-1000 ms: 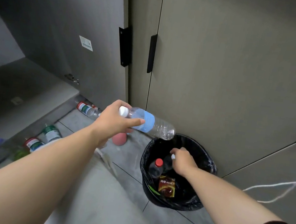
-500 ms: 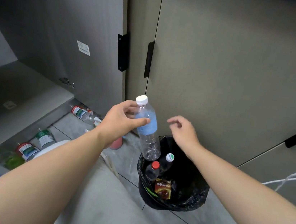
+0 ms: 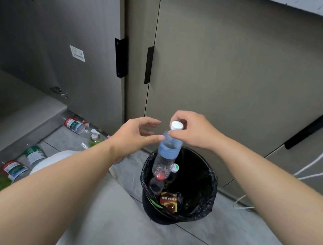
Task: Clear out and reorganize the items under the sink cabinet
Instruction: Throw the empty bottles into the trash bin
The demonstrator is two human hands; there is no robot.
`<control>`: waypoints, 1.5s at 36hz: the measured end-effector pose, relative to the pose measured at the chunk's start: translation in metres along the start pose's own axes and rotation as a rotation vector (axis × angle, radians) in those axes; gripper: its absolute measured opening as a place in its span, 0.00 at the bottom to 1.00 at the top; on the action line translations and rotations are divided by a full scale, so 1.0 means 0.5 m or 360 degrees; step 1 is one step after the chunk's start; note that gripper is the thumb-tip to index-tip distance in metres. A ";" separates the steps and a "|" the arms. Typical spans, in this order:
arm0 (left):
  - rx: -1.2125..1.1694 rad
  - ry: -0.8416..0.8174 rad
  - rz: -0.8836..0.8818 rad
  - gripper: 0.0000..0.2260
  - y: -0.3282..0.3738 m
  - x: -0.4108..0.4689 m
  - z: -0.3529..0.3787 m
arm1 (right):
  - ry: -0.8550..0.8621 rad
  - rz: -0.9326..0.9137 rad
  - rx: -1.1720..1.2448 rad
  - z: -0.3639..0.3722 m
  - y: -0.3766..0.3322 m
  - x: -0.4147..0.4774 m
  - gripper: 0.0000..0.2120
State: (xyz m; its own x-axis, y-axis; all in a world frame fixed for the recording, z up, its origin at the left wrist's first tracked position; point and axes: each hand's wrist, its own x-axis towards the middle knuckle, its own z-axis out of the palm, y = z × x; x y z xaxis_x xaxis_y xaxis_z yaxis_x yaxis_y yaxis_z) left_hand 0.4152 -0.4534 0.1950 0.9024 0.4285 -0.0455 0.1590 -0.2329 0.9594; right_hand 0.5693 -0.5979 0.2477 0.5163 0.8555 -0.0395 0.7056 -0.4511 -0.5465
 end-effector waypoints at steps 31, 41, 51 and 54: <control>0.0760 0.0032 0.0008 0.06 -0.078 0.025 -0.016 | -0.0308 0.0827 -0.0521 0.277 0.314 -0.074 0.20; 0.0759 -0.0032 -0.0021 0.09 -0.064 0.020 -0.008 | -0.0112 0.0754 -0.0506 0.226 0.283 -0.057 0.12; 0.0716 -0.0011 -0.0259 0.05 -0.033 0.000 -0.061 | 0.0327 0.0013 -0.0096 0.158 0.086 0.037 0.10; 0.0631 -0.0013 -0.0411 0.03 -0.038 -0.013 -0.138 | 0.0261 -0.0221 0.0040 0.167 -0.001 0.081 0.11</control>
State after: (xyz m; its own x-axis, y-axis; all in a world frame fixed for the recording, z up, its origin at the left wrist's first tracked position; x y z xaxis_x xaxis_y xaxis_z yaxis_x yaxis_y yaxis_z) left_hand 0.3787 -0.3915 0.1962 0.8161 0.5097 -0.2724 0.5179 -0.4359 0.7360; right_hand 0.5492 -0.5419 0.1763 0.4886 0.8552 0.1731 0.7642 -0.3237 -0.5579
